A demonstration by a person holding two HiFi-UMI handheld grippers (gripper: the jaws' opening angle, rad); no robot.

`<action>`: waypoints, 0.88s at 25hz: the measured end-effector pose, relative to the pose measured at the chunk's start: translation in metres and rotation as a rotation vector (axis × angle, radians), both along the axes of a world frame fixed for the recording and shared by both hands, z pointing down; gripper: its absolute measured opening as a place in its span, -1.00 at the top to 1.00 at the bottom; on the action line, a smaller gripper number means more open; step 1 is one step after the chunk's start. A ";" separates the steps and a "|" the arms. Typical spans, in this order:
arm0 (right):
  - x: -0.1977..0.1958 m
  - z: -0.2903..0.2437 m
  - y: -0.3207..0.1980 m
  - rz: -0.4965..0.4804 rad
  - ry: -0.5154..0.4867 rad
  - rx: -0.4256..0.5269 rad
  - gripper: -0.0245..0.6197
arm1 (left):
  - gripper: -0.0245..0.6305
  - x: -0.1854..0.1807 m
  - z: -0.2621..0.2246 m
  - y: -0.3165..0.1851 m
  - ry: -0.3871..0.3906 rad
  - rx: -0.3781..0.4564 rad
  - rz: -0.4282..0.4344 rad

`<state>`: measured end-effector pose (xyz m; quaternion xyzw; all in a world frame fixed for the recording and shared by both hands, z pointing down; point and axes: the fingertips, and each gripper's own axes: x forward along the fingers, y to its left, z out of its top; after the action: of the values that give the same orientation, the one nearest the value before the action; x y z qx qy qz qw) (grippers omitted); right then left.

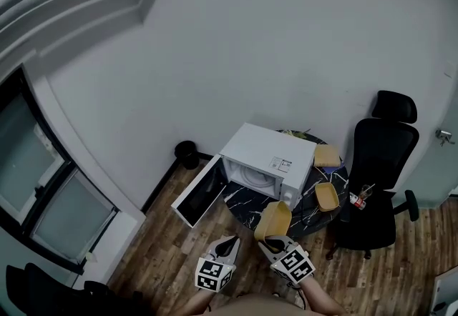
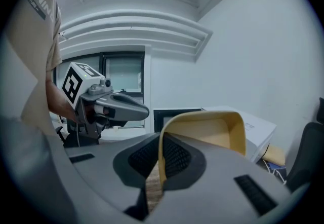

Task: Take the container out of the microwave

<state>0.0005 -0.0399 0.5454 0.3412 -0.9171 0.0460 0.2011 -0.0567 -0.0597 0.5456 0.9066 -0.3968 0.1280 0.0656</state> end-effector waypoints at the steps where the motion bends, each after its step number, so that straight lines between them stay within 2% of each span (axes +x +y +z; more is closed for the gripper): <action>1: 0.001 0.000 0.000 0.000 0.004 -0.001 0.89 | 0.91 -0.001 0.002 0.001 0.001 -0.008 -0.003; 22: 0.015 0.005 -0.020 0.007 0.030 0.007 0.89 | 0.91 0.016 0.010 -0.024 0.030 -0.031 0.017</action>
<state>0.0155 -0.0603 0.5503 0.3458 -0.9129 0.0382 0.2134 -0.0408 -0.0835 0.5561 0.9106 -0.3862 0.1209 0.0844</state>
